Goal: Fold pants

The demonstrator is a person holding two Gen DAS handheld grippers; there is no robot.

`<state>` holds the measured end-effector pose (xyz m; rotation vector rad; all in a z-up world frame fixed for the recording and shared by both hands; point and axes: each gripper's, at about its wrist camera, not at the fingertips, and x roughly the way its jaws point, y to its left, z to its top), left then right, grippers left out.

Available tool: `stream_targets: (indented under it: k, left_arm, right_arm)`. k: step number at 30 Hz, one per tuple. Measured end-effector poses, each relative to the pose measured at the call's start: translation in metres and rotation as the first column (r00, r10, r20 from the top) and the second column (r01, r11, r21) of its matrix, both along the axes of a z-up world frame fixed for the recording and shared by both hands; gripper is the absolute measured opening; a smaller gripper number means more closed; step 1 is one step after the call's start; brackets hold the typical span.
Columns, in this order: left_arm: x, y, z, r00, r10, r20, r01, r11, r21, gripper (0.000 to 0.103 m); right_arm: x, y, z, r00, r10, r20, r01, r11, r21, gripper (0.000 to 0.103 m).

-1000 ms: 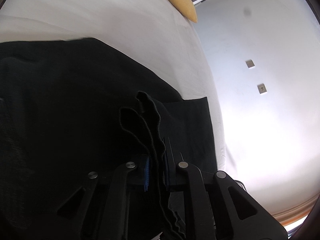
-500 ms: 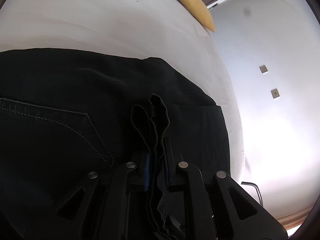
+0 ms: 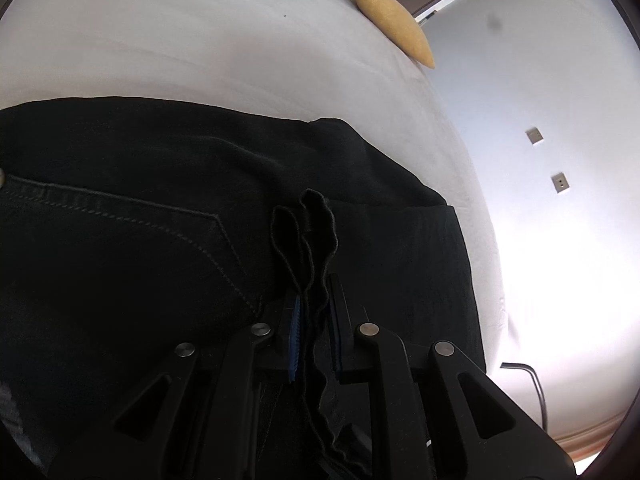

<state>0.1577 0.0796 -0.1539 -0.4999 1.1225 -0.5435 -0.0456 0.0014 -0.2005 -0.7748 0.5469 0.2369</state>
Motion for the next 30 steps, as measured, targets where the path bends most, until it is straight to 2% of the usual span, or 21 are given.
stream_targets:
  k: [1,2,3,4,5,6,7,8,9,11,12,14,16,19,20,21,22,24,26,28,30]
  left_arm:
    - [-0.006,0.005,0.003,1.0,0.013,0.012,-0.014,0.999,0.032,0.013]
    - [-0.009,0.009,0.008,0.999,0.026,0.03,-0.028,0.998,0.061,0.013]
    - [-0.013,0.013,0.017,0.997,0.045,0.066,-0.052,0.992,0.111,0.013]
    - [-0.016,0.016,0.025,0.993,0.058,0.101,-0.074,0.984,0.161,0.013]
    - [-0.018,0.019,0.031,0.99,0.067,0.124,-0.09,0.977,0.193,0.013]
    - [-0.019,0.02,0.039,0.985,0.072,0.156,-0.107,0.968,0.226,0.013]
    - [-0.02,0.019,0.045,0.981,0.07,0.181,-0.114,0.962,0.247,0.013]
    - [-0.021,0.013,0.052,0.976,0.061,0.209,-0.117,0.956,0.268,0.013]
    - [-0.023,0.004,0.058,0.967,0.035,0.252,-0.113,0.946,0.304,0.013]
    - [-0.028,-0.016,0.063,0.954,-0.026,0.299,-0.089,0.927,0.365,0.013]
    - [-0.029,-0.029,0.06,0.949,-0.07,0.308,-0.061,0.915,0.398,0.013]
    - [-0.029,-0.048,0.047,0.945,-0.14,0.297,-0.017,0.883,0.469,0.013]
    - [-0.024,-0.066,0.02,0.956,-0.18,0.231,0.029,0.843,0.537,0.013]
    - [-0.027,-0.075,0.011,0.933,-0.225,0.281,0.012,0.8,0.6,0.013]
    - [-0.027,-0.079,0.009,0.927,-0.243,0.287,0.011,0.78,0.625,0.013]
    - [-0.026,-0.08,0.008,0.923,-0.255,0.29,0.008,0.763,0.646,0.013]
    - [-0.023,-0.079,0.007,0.923,-0.253,0.29,0.003,0.758,0.652,0.013]
    - [-0.017,-0.073,0.005,0.929,-0.235,0.285,-0.001,0.769,0.639,0.013]
    - [-0.01,-0.072,0.004,0.931,-0.231,0.282,0.0,0.775,0.632,0.013]
    - [-0.009,-0.077,0.002,0.93,-0.235,0.283,0.002,0.773,0.634,0.013]
    - [-0.008,-0.082,0.001,0.932,-0.228,0.281,0.001,0.778,0.628,0.013]
  right_arm:
    - [0.0,-0.006,0.002,1.0,-0.006,0.003,0.006,1.0,0.02,0.026]
    - [-0.002,-0.014,0.006,1.0,-0.018,0.014,0.017,0.999,0.041,0.041]
    - [-0.003,-0.019,0.009,0.999,-0.027,0.02,0.026,0.998,0.057,0.051]
    - [-0.005,-0.028,0.015,0.999,-0.033,0.016,0.031,0.995,0.094,0.068]
    - [-0.008,-0.036,0.02,1.0,-0.026,0.002,0.026,0.991,0.132,0.074]
    - [-0.013,-0.05,0.029,0.999,-0.024,-0.027,0.029,0.98,0.198,0.073]
    - [-0.015,-0.06,0.034,0.998,-0.026,-0.057,0.039,0.969,0.244,0.073]
    - [-0.016,-0.072,0.039,0.995,-0.026,-0.093,0.053,0.953,0.298,0.068]
    - [-0.015,-0.093,0.047,0.985,-0.024,-0.17,0.09,0.918,0.387,0.061]
    - [-0.008,-0.13,0.055,0.956,-0.021,-0.294,0.178,0.836,0.518,0.027]
    - [-0.002,-0.164,0.061,0.934,-0.017,-0.358,0.25,0.746,0.618,0.025]
    - [0.008,-0.21,0.068,0.909,0.018,-0.416,0.319,0.614,0.722,0.022]
    - [0.025,-0.258,0.073,0.892,0.054,-0.449,0.367,0.492,0.789,0.022]
    - [0.062,-0.311,0.071,0.862,0.123,-0.492,0.425,0.354,0.833,0.022]
    - [0.074,-0.323,0.069,0.855,0.127,-0.502,0.442,0.326,0.835,0.022]
    - [0.096,-0.336,0.062,0.832,0.175,-0.527,0.472,0.277,0.837,0.022]
    - [0.111,-0.342,0.057,0.817,0.206,-0.539,0.489,0.248,0.836,0.022]
    - [0.139,-0.355,0.047,0.804,0.203,-0.559,0.521,0.213,0.827,0.022]
    - [0.17,-0.365,0.028,0.769,0.241,-0.593,0.573,0.151,0.805,0.022]
    - [0.192,-0.371,0.012,0.74,0.228,-0.633,0.621,0.129,0.773,0.021]
    - [0.203,-0.372,-0.005,0.703,0.251,-0.666,0.662,0.111,0.741,0.01]
